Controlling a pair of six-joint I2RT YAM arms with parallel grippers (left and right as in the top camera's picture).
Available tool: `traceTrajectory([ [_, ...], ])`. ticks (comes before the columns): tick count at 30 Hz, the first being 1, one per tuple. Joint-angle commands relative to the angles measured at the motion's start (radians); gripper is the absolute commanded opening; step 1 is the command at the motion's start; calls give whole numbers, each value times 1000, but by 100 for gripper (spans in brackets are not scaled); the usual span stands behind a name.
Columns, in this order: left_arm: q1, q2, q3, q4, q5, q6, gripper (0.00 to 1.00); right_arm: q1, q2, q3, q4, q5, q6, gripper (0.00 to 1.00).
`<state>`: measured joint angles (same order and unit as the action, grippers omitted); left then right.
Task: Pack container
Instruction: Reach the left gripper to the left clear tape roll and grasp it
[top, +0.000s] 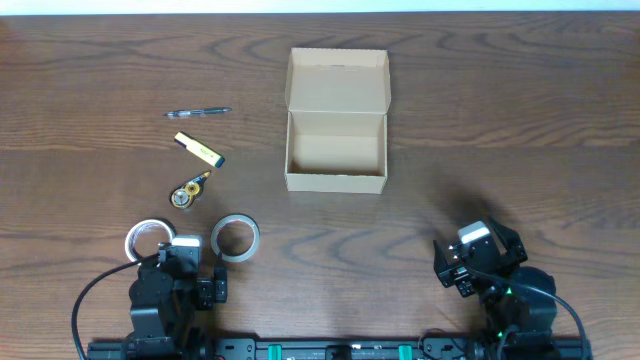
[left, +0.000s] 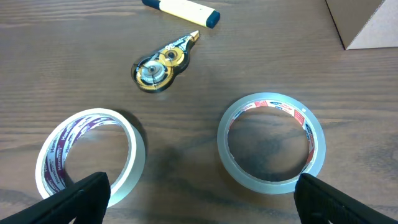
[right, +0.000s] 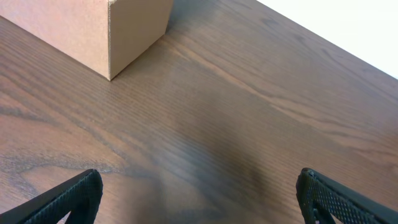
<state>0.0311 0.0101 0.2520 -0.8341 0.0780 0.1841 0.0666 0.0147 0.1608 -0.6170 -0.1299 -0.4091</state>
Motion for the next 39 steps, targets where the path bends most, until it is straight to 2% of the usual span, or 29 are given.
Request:
traceTrajectory([
  [1,1,-6,-19,-51,-12,4,95,-7,-9,-4,-4,10,12,99],
  [7,1,11,11,47,-5,-6,95,-7,-9,-4,-4,10,12,99],
  [15,1,211,254,82,62,-31,95,-7,-9,-4,-4,10,12,99],
  [18,1,315,354,74,58,-174,96,-7,-9,-4,-4,10,12,99],
  [19,1,365,392,70,35,-256,96,-7,-9,-4,-4,10,12,99],
  [23,1,528,468,34,-148,-507,95,-7,-9,-4,-4,10,12,99],
  [26,1,669,480,10,-302,-775,95,-7,-9,-4,-4,10,12,99],
  [28,2,743,482,10,-337,-887,95,-7,-9,-4,-4,10,12,99],
  [32,2,876,514,9,-357,-906,95,-7,-9,-4,-4,10,12,99],
  [37,2,1007,603,-11,-299,-908,95,-7,-9,-4,-4,10,12,99],
  [38,3,1022,612,-19,-320,-932,95,-7,-9,-4,-4,10,12,99],
  [39,3,1040,619,-39,-360,-1006,95,-7,-9,-4,-4,10,12,99],
])
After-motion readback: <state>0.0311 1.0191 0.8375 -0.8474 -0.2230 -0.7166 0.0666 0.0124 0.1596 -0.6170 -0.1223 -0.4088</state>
